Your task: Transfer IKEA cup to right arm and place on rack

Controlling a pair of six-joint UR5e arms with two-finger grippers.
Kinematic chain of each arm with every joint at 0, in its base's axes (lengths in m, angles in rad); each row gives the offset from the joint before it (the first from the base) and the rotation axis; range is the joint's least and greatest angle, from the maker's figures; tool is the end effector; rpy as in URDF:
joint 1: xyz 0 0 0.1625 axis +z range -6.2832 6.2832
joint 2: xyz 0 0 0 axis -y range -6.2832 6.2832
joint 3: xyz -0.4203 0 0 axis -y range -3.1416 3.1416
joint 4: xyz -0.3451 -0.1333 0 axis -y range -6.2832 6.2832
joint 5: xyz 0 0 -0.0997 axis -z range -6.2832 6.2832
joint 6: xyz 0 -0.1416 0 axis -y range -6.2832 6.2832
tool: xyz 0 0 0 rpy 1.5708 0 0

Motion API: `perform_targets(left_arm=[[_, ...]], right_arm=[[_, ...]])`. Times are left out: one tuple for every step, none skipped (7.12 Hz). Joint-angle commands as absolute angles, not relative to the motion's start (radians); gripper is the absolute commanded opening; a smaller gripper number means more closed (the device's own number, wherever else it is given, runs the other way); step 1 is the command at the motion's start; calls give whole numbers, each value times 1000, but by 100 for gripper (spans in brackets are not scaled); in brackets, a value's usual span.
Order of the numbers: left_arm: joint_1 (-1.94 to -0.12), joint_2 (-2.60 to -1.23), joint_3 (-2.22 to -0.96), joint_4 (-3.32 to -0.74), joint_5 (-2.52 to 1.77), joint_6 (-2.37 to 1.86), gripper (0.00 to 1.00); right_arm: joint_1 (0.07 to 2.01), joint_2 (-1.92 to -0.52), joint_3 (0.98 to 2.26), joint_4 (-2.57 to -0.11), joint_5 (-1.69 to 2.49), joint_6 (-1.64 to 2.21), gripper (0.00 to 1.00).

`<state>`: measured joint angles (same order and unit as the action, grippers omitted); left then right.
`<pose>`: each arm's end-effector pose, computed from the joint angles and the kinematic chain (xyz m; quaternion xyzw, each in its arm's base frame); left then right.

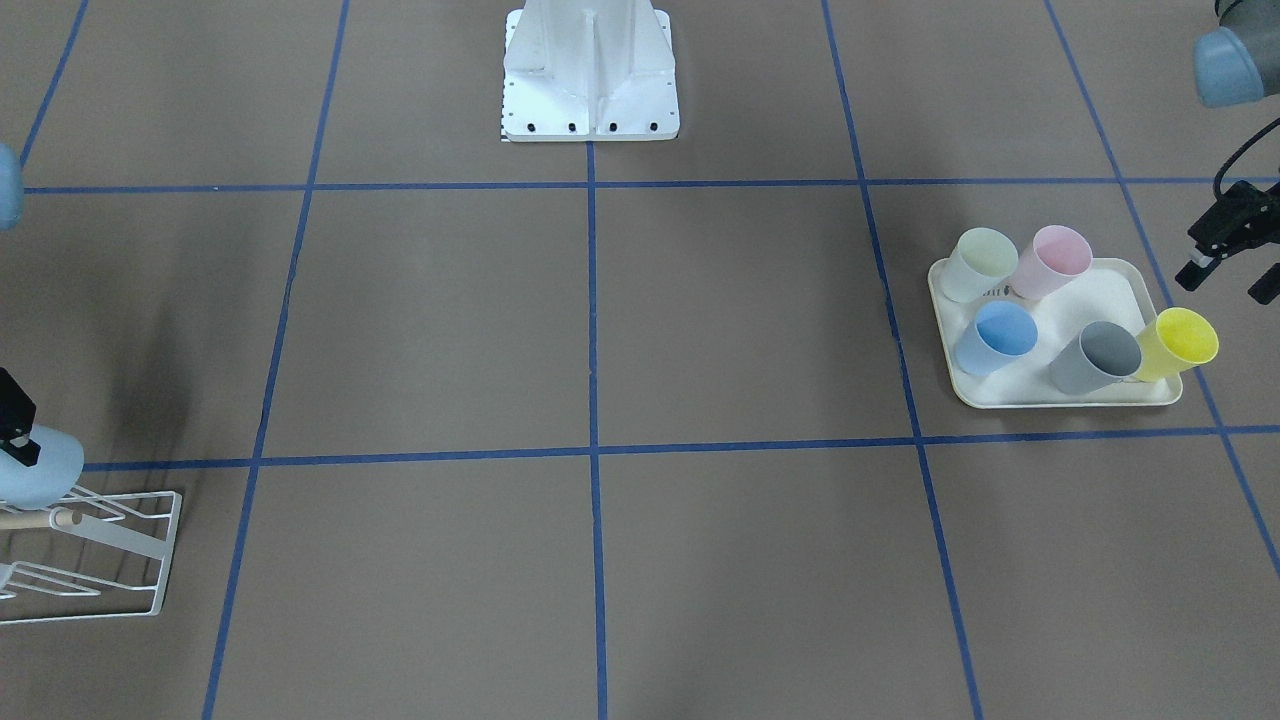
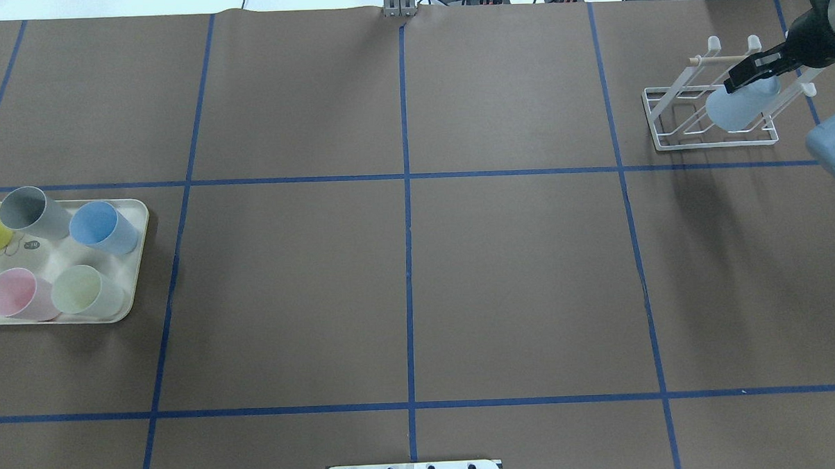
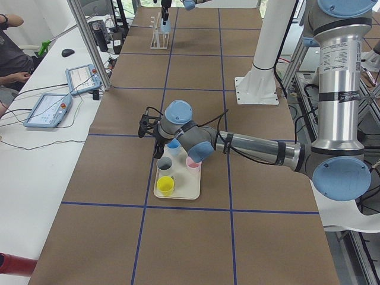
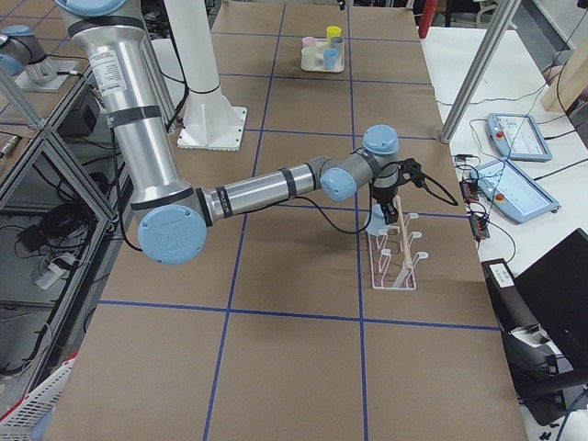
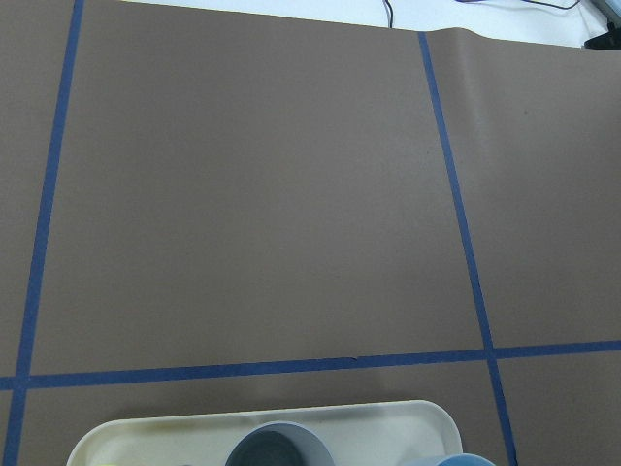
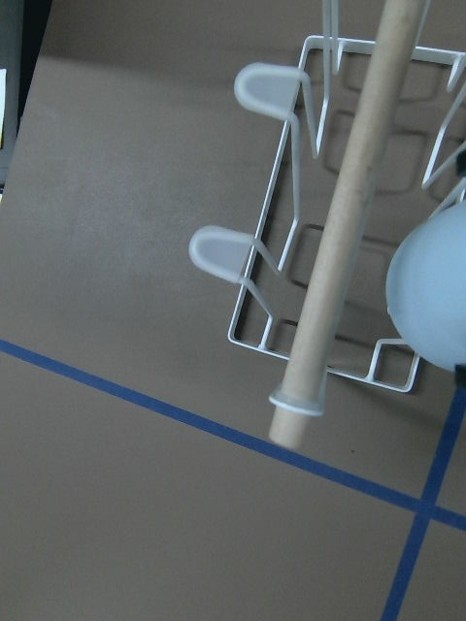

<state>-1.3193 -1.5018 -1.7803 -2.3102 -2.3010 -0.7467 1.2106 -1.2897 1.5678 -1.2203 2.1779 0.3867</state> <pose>0.0762 -0.4528 0.5239 0.1947 0.4741 -0.0597 0.8566 -0.1614 -0.5776 0.5070 0.1710 -0.3723 -0.0804 0.9087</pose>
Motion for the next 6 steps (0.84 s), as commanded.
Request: perform_targets(left_arm=[[-1321,-1502,-1786,-2312,-2309,-749,100],[-1322,-1500,-1796,-2312,-2318,-749,100],[-1322,-1487,-1821,-2312,-2341,-747,100],[-1322,-1468,-1850,-2312,-2356,-742,100],[-1324,-1467,-1861,-2315,-2362,-741,100],[-1325,-1465,-1876,-2318,-2364,-741,100]], right_arm=[[1197,-1252,1539,-1221,2178,385,99],[1198,-1226,1542,-1223,2189,387,99],[1198,-1214,1539,-1224,2189,387,99],[1200,-1216,1548,-1220,2206,385,99],[1204,-1212,1548,-1194,2233,387,99],[1204,-1204,1545,-1125,2241,394,99]])
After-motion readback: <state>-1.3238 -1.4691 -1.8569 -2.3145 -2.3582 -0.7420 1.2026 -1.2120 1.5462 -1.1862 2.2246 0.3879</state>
